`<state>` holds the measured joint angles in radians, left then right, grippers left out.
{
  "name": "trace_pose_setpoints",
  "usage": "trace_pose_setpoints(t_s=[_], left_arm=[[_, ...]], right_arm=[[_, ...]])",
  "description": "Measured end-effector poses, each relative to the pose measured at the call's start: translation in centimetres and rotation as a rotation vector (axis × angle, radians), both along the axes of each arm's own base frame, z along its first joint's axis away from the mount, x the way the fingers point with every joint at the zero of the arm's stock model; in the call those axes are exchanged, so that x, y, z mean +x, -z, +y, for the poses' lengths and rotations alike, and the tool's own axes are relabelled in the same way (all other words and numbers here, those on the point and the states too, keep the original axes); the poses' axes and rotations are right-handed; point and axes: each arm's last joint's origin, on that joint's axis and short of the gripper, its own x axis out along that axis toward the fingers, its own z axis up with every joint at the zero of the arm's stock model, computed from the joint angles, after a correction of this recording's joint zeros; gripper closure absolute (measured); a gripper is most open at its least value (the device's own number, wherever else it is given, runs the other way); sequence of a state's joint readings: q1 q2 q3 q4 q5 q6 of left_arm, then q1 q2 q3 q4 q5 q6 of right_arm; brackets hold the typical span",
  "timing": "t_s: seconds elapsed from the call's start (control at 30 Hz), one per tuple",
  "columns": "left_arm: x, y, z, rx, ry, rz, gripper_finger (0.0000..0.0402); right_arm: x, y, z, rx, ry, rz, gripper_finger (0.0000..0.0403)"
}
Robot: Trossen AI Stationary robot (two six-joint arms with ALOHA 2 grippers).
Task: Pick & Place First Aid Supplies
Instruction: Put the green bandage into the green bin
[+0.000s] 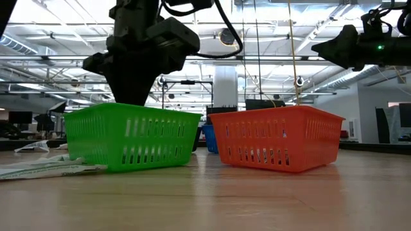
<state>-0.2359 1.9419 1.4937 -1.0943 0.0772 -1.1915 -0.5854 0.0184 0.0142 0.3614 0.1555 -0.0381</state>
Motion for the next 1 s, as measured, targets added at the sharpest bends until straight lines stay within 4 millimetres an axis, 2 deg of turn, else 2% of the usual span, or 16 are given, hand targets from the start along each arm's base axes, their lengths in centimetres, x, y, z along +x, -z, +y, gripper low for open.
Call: trace_pose_setpoints(t_s=[0.23, 0.43, 0.57, 0.67, 0.77, 1.0], left_arm=[[0.0, 0.0, -0.1, -0.023, -0.014, 0.007, 0.024], [0.0, 0.0, -0.2, -0.027, -0.029, 0.01, 0.0196], [-0.2, -0.2, -0.5, -0.047, -0.029, 0.011, 0.0184], [-0.8, -1.4, -1.4, -0.062, -0.025, -0.018, 0.0182], [-1.6, -2.6, -2.8, -0.065, -0.021, -0.052, 0.0185], [-3.9, -3.9, -7.0, -0.047, 0.073, -0.092, 0.0201]], right_arm=[[0.0, 0.0, 0.0, 0.0, 0.0, 0.0, 0.014], [0.0, 0.0, 0.0, 0.0, 0.0, 0.0, 0.014], [0.0, 0.0, 0.0, 0.0, 0.0, 0.0, 0.014], [0.0, 0.0, 0.0, 0.0, 0.0, 0.0, 0.014], [0.0, 0.0, 0.0, 0.0, 0.0, 0.0, 0.014], [0.0, 0.0, 0.0, 0.0, 0.0, 0.0, 0.014]])
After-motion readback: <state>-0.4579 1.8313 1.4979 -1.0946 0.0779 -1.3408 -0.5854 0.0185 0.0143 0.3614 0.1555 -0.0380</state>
